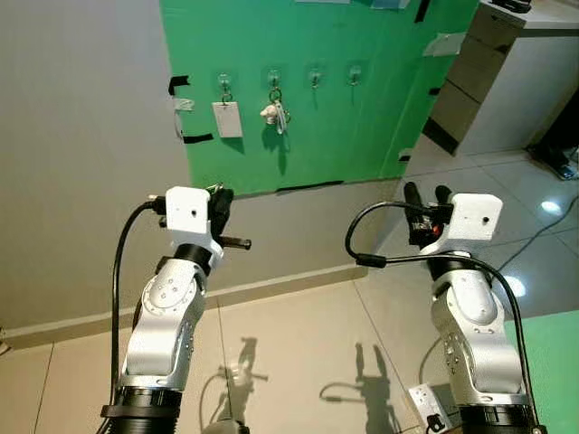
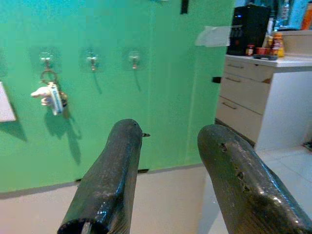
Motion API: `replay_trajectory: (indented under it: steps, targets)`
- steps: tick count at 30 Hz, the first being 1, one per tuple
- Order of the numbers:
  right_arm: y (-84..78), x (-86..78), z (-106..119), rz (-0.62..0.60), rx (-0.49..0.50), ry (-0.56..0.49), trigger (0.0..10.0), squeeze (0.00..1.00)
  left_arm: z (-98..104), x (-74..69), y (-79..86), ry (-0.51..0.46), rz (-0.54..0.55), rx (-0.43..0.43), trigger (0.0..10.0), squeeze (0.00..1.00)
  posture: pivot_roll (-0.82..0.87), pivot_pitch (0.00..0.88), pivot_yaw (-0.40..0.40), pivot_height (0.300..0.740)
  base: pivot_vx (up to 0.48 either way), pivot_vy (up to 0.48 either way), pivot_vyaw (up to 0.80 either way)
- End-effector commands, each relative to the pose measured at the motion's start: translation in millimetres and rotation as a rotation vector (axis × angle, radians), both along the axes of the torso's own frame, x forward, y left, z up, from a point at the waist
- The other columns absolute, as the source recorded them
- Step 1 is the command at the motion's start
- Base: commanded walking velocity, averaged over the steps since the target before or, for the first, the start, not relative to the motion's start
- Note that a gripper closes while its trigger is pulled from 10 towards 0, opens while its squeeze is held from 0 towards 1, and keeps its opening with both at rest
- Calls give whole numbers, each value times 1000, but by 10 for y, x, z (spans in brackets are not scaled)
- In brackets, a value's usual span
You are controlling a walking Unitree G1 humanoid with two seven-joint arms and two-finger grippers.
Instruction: Hang keys on a hook
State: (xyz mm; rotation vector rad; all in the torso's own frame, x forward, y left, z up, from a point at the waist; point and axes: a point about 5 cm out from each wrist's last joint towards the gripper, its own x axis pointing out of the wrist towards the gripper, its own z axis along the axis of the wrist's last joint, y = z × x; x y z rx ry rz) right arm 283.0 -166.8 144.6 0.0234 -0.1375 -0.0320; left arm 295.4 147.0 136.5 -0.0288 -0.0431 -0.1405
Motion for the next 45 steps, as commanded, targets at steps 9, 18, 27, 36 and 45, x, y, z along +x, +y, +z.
replay_trajectory:
  steps: [9, 18, 27, 36, 45]
  targets:
    - [-142, -140, -216, -50, 58, 84, 10000, 0, -378, -265, 262, 191, 55, 1, 10000, 0, -2, 0, 13, 740, 0, 0, 89]
    - [-41, -90, -197, 29, 91, 86, 10000, 4, -210, -103, 127, 131, 36, 15, 10000, 0, -9, 0, 3, 740, 0, 0, 770]
    - [-14, -123, -216, 53, 62, 104, 10000, 0, -241, -126, 143, 157, 34, 52, 10000, 0, -10, 0, 11, 740, 0, 0, 459]
    - [4, -83, -237, 57, 85, 121, 10000, 0, -197, -94, 131, 145, 19, 42, 10000, 0, 3, 0, 1, 740, 0, 247, 0]
    - [-18, -54, -187, 83, 78, 116, 10000, 0, -167, -173, 99, 122, 39, 40, 10000, 0, 8, 0, -4, 740, 0, 480, 0]
